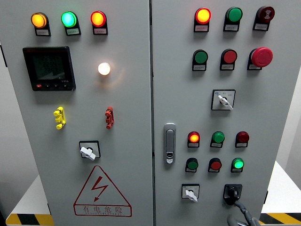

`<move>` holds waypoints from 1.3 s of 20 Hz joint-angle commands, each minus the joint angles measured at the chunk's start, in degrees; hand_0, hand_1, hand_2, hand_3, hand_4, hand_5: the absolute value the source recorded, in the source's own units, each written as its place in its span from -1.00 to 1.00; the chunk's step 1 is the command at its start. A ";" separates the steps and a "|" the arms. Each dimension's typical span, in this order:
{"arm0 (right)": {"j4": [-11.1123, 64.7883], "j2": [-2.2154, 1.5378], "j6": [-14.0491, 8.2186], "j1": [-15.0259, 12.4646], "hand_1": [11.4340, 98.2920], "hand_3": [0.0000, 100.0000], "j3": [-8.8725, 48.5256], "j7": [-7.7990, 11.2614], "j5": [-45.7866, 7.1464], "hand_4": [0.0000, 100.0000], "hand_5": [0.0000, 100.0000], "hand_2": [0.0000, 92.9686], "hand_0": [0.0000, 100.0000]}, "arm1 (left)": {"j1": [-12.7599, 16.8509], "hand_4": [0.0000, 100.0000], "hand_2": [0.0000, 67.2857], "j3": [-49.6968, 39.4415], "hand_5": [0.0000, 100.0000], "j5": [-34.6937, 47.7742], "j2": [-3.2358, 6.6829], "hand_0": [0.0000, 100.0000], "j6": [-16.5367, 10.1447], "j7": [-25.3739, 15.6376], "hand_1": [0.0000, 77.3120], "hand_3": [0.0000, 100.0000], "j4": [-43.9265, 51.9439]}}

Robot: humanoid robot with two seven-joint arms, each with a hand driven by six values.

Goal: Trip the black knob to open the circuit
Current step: 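Release the black knob and lower the right hand away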

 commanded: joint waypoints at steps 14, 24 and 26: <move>2.81 -0.72 0.04 -3.78 -0.12 0.81 2.88 0.35 -0.09 0.78 1.00 -0.85 0.68 | 0.00 -0.87 -0.62 0.00 -0.97 0.00 0.00 -1.00 0.00 -0.02 -0.91 -0.57 0.00; 7.38 -1.16 0.22 -8.88 -0.12 0.27 2.79 0.52 -0.17 0.16 0.70 -0.84 0.68 | 0.00 -0.87 -0.62 0.00 -0.97 0.00 0.00 -1.00 0.00 -0.02 -0.91 -0.57 0.00; 8.96 -1.07 0.57 -10.02 -0.12 0.07 2.70 0.61 -0.17 -0.04 0.52 -0.84 0.69 | 0.00 -0.87 -0.62 0.00 -0.97 0.00 0.00 -1.00 0.00 -0.02 -0.91 -0.57 0.00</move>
